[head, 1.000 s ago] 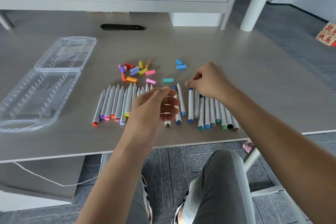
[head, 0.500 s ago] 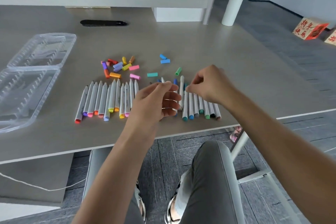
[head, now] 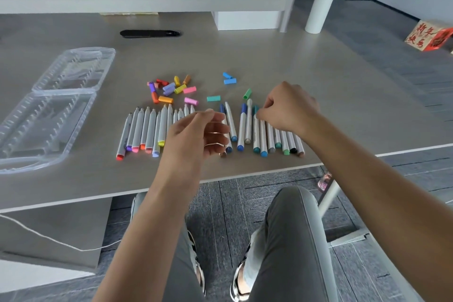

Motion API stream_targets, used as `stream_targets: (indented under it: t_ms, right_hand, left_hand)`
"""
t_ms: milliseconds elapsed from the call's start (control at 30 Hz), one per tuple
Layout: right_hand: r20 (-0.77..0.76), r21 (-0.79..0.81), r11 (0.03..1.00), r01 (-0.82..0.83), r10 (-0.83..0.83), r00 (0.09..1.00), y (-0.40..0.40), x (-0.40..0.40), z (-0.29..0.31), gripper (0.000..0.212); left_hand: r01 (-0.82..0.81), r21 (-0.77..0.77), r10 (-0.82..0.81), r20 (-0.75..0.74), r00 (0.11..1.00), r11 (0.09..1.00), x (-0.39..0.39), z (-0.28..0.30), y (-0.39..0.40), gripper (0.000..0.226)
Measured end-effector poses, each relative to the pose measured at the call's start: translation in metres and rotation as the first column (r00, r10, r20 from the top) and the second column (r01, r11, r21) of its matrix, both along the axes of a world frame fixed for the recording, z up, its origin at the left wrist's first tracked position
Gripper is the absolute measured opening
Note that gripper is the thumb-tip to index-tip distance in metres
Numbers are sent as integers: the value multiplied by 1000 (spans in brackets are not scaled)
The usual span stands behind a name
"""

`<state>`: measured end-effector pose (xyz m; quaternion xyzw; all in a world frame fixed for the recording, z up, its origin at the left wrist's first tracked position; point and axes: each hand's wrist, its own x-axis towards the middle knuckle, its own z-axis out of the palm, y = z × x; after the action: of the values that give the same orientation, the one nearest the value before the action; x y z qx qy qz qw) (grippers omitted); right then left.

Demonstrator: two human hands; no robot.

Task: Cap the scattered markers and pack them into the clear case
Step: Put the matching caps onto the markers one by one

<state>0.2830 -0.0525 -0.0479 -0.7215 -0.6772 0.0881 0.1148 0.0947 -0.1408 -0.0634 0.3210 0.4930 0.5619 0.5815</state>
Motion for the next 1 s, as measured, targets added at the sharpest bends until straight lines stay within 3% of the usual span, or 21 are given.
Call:
stream_targets:
  t_ms: [300, 733, 867, 1000]
  right_hand:
    - [50, 26, 999, 19, -20, 999, 1, -3, -3, 17]
    - [95, 45, 999, 31, -35, 995, 6, -8, -10, 38]
    - [2, 68, 996, 57, -58, 998, 2, -8, -11, 34]
    - [-270, 74, 993, 96, -73, 960, 0, -1, -2, 29]
  left_hand:
    - [5, -11, -5, 13, 1000, 1000, -1, 1, -7, 25]
    - [-21, -38, 22, 5, 1000, 999, -6, -5, -13, 26]
    - [-6, -33, 6, 9, 1000, 999, -6, -7, -16, 26]
    - [-9, 25, 10, -58, 998, 1000, 0, -9, -14, 19]
